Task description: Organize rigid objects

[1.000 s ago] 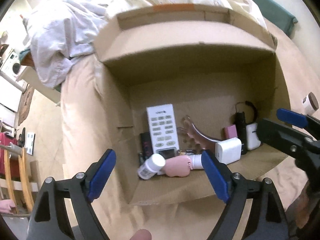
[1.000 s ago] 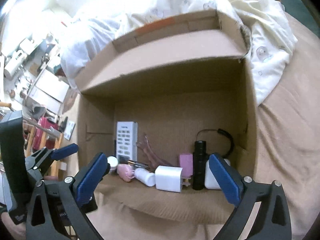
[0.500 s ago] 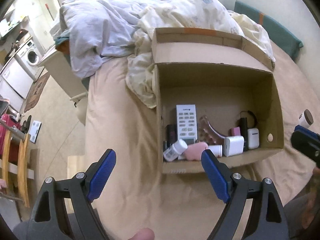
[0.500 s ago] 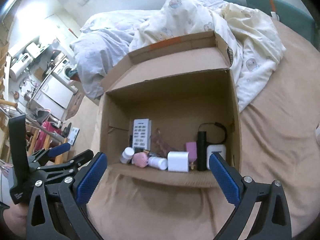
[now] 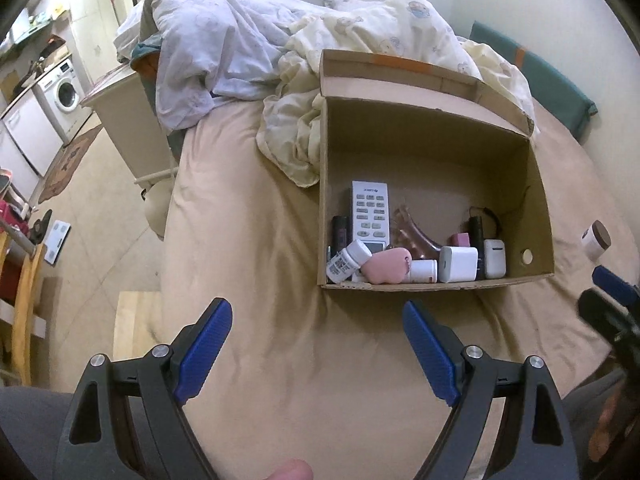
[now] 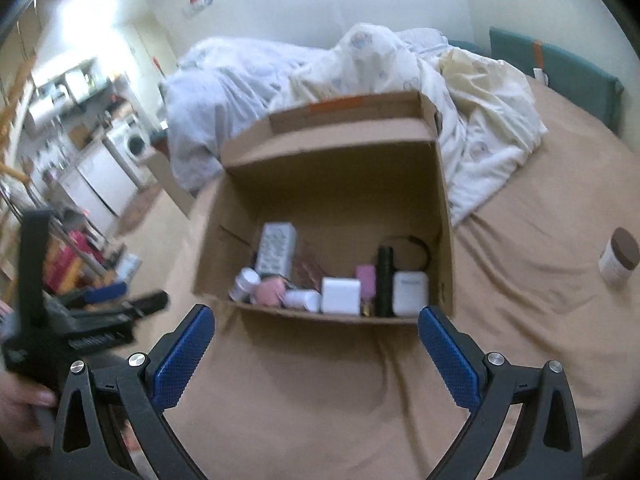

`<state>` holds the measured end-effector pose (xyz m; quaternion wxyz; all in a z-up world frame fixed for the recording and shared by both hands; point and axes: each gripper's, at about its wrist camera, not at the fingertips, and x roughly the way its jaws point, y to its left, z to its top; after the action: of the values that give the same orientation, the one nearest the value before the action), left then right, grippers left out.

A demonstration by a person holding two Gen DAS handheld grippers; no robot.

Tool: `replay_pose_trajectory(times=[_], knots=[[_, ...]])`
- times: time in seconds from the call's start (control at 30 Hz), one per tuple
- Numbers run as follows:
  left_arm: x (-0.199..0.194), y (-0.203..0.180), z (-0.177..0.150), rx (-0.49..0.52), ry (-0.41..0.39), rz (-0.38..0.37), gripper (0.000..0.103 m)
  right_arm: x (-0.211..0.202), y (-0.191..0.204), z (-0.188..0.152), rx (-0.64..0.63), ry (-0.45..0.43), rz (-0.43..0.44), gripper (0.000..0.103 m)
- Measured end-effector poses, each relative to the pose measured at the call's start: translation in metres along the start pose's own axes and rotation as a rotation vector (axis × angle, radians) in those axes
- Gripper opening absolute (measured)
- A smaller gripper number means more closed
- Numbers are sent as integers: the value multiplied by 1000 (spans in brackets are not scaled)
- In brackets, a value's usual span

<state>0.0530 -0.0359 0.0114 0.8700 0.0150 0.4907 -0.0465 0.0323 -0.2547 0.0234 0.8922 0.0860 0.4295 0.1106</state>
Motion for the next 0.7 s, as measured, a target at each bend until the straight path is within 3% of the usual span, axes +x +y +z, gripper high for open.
replay_pose_trajectory(times=[0.7], knots=[[7, -4, 1, -10, -9, 6, 86, 14, 1, 4, 9, 7, -21, 103]])
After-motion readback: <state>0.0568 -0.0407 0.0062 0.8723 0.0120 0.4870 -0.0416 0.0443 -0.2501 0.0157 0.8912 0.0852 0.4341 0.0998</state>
